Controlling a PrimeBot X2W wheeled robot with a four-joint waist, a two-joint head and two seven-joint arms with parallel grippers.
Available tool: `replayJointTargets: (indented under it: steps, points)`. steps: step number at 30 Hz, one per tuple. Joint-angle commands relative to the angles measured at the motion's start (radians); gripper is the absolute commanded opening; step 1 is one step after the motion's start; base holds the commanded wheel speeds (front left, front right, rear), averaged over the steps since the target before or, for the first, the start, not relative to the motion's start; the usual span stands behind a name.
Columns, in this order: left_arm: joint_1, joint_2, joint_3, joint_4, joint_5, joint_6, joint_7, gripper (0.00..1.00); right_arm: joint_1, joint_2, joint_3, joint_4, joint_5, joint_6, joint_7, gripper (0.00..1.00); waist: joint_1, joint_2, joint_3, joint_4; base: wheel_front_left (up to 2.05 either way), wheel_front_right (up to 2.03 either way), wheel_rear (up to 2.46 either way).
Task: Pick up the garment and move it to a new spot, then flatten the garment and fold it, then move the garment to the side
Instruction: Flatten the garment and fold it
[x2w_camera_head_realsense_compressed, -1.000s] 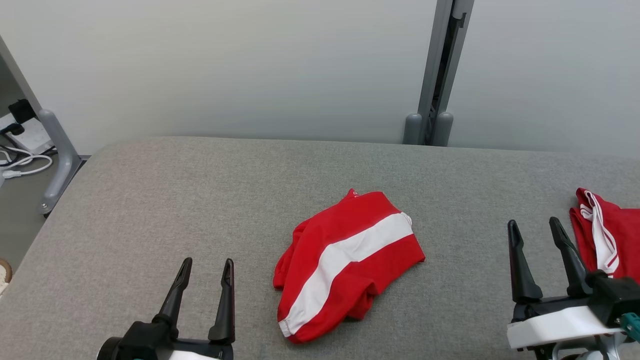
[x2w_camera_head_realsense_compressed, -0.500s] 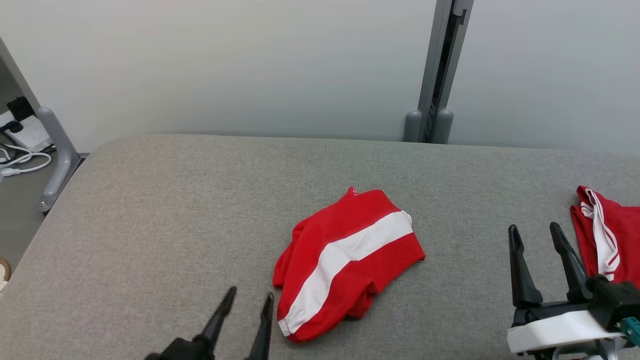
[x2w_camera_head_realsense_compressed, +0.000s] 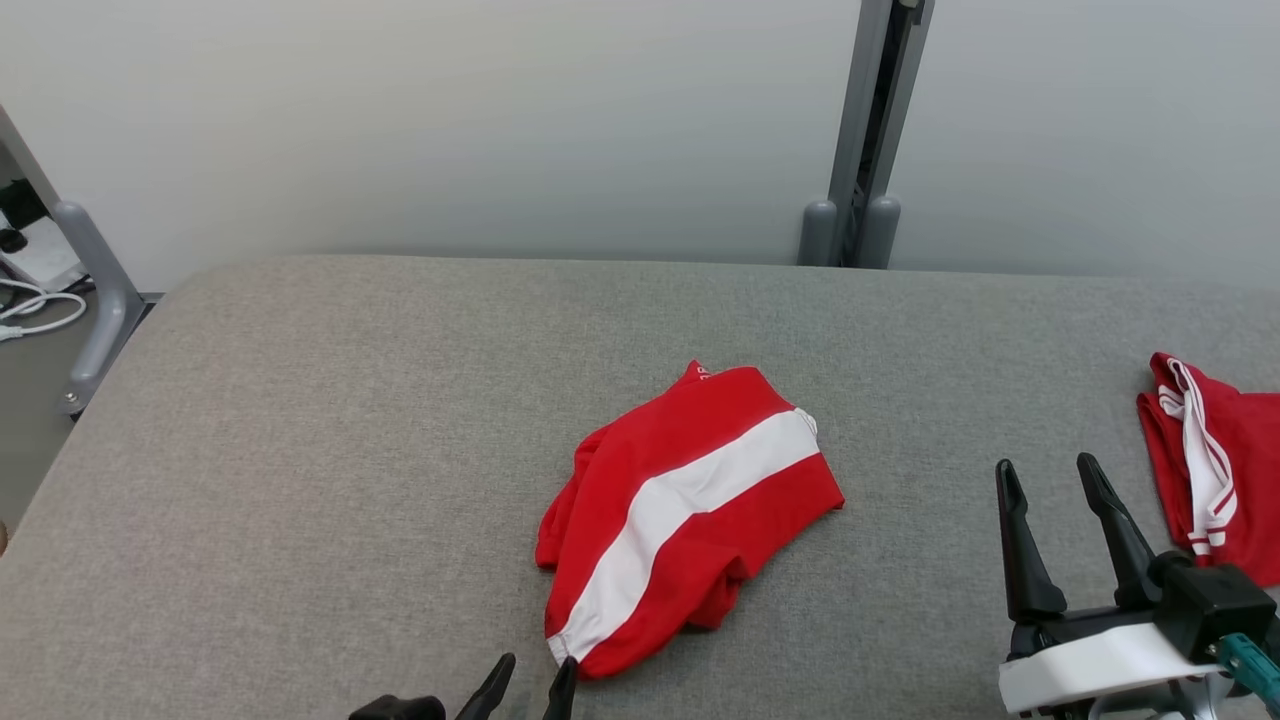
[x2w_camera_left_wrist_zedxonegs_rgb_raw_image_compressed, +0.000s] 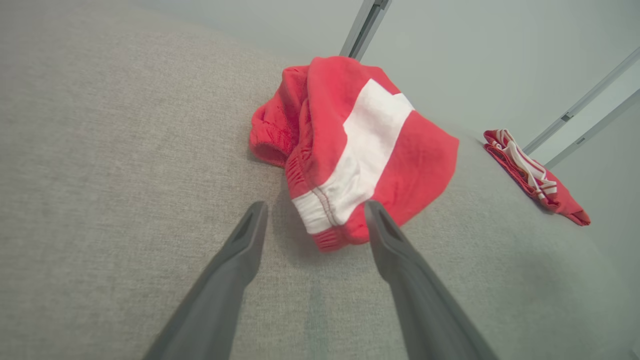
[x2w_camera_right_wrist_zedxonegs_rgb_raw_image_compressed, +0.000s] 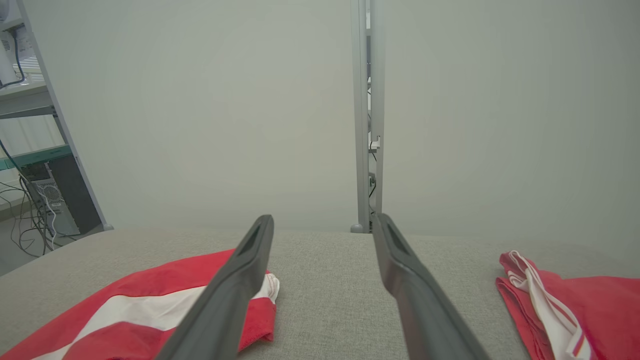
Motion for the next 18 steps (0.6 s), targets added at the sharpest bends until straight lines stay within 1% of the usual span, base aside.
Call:
replayJointTargets:
  steps: [1,4,7,13,15,18]
  points:
    - [-0.024,0.005,-0.004,0.009,-0.015,-0.005,-0.005,1.00,-0.013,-0.005,-0.001,-0.001,-0.006,0.000,-0.005,1.00,0.0000,-0.0001,0.006,-0.005,0.00,0.00,0.00]
    - [-0.056,0.005,-0.027,0.045,-0.062,-0.007,-0.011,1.00,-0.015,-0.005,-0.003,0.000,-0.007,0.000,-0.005,1.00,0.0000,-0.0001,0.017,-0.012,0.00,0.00,0.00]
    - [-0.084,0.005,-0.046,0.081,-0.085,-0.006,-0.019,1.00,-0.021,-0.005,-0.003,0.000,-0.011,0.000,-0.005,1.00,0.0000,-0.0001,0.025,-0.019,0.00,0.00,0.00]
    - [-0.130,0.005,-0.070,0.170,-0.135,0.008,-0.021,1.00,-0.026,-0.005,0.006,0.000,-0.013,0.000,-0.006,1.00,0.0000,-0.0001,0.037,-0.029,0.00,0.00,0.00]
    - [-0.139,0.005,-0.077,0.188,-0.154,0.006,-0.024,1.00,-0.028,-0.005,0.010,0.000,-0.013,0.000,-0.005,1.00,0.0000,-0.0001,0.042,-0.031,0.00,0.00,0.00]
    - [-0.153,0.005,-0.087,0.204,-0.210,0.000,-0.026,1.00,-0.028,-0.005,0.009,0.002,-0.012,0.000,-0.005,1.00,0.0000,-0.0001,0.047,-0.031,0.00,0.00,0.00]
